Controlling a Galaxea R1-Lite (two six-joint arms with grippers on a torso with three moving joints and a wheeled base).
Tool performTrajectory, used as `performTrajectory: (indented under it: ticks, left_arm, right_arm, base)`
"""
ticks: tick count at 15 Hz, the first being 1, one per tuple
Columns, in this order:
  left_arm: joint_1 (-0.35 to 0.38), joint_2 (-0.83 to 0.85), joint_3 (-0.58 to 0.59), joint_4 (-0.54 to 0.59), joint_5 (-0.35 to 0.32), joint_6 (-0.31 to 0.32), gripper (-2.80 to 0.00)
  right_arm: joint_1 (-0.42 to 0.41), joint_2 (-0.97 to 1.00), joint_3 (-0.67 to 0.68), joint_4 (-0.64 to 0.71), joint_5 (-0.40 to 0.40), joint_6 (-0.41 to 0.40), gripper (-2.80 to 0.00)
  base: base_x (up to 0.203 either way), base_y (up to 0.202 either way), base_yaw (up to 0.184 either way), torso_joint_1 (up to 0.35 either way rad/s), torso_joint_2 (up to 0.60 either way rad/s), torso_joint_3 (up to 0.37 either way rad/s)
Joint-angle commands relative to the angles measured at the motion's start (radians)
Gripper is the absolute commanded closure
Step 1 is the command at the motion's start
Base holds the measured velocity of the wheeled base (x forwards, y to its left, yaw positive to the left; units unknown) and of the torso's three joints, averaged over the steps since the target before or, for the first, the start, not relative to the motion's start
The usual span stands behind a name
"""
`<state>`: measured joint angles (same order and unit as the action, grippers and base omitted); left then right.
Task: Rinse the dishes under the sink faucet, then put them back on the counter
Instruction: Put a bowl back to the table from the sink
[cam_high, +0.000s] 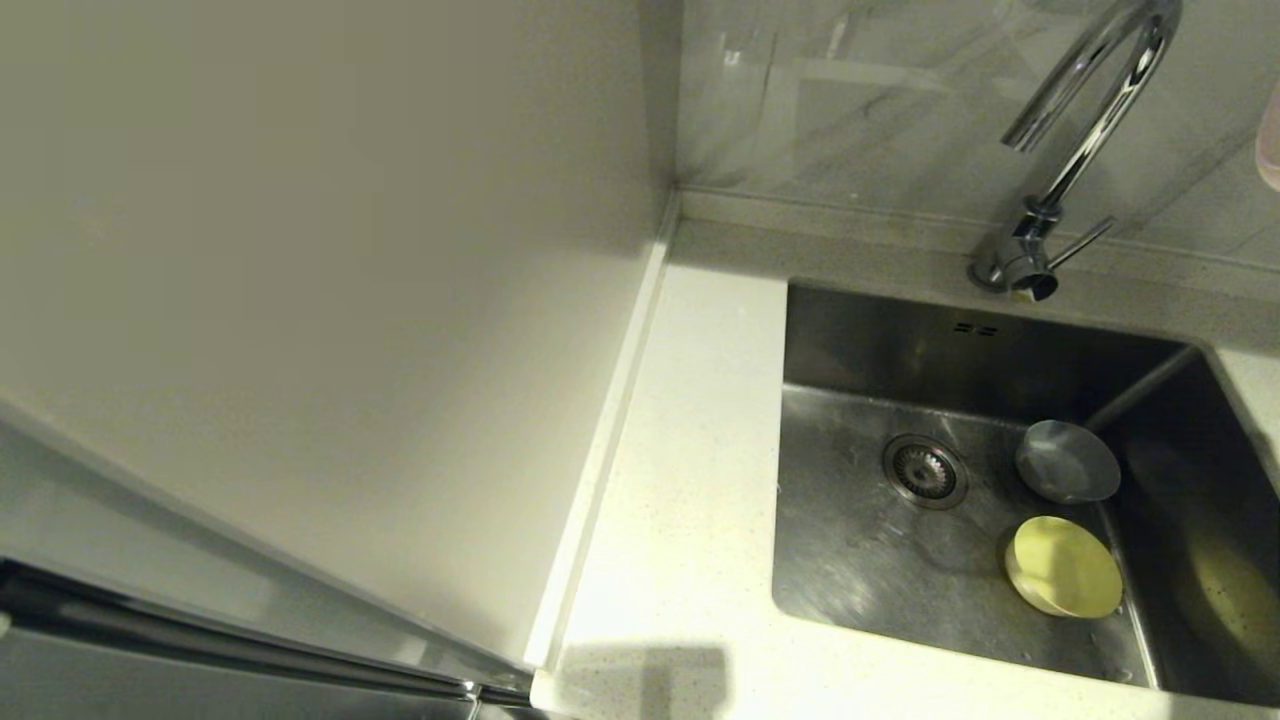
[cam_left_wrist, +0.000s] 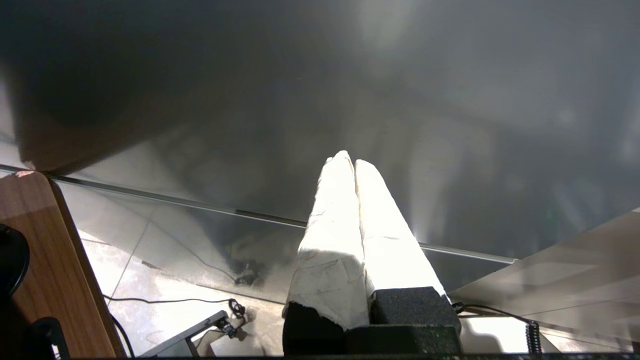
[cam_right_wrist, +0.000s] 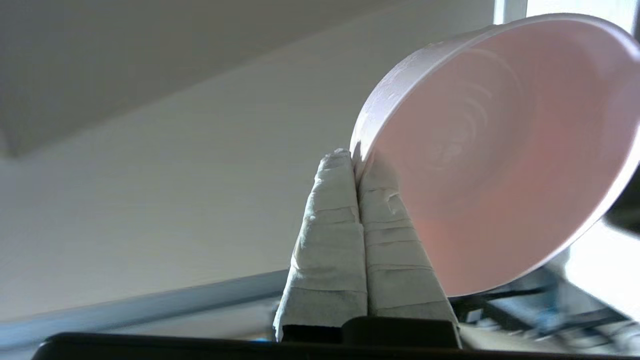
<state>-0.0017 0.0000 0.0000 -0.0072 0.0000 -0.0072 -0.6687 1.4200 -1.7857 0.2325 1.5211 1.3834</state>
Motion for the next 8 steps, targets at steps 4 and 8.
performTrajectory:
  ticks: [4,8]
  left_arm:
    - [0.000,0.000,0.003,0.000,0.000,0.000,0.00]
    - [0.000,0.000,0.003,0.000,0.000,0.000,0.00]
  right_arm:
    - [0.069,0.040,0.012,0.589,-0.147,0.000,0.00]
    - [0.179,0.041,0.092,0.926,-0.665,-0.699,0.00]
  base:
    - [0.000,0.000,0.000,0.000,0.00,0.000]
    - [0.000,0.000,0.000,0.000,0.00,0.000]
